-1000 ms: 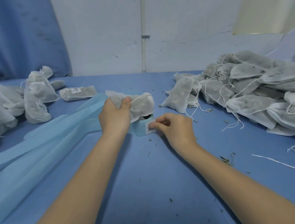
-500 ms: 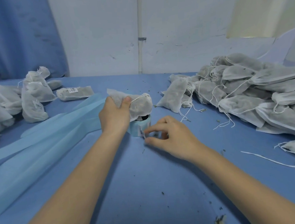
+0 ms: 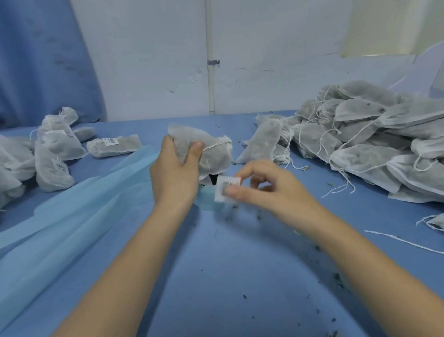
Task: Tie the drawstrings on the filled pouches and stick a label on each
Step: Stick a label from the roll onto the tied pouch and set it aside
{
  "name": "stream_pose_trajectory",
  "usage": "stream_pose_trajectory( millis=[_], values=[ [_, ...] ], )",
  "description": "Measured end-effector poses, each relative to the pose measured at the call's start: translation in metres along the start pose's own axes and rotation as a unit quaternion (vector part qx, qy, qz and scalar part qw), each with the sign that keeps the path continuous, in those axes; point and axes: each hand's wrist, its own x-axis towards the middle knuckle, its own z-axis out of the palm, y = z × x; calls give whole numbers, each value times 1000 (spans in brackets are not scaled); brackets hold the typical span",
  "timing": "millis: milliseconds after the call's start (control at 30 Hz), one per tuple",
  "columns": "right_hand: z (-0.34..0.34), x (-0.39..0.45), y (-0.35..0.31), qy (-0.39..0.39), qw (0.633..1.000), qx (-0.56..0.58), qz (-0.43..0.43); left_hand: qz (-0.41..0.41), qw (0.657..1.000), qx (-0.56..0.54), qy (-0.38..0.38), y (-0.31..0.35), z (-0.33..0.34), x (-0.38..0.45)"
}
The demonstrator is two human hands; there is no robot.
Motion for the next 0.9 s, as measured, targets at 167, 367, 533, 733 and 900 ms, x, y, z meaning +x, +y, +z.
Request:
stream_pose_trajectory(
  millis=[167, 367, 533, 733, 900],
  values=[
    [-22, 5, -9, 105, 992, -12, -67, 34, 988, -74, -133, 22, 5, -13],
    [-36, 5, -5, 125, 989, -51, -63, 34, 971, -97, -215, 35, 11, -27],
    [-36, 2, -2, 136, 989, -22, -59, -32, 945, -189, -267, 36, 11, -30],
    [-41, 2, 1, 123, 991, 53, -22, -33, 940, -168, -294, 32, 14, -36],
    [-32, 5, 6, 183, 979, 86, 0, -23, 946, -155, -282, 31, 16, -38]
  ],
)
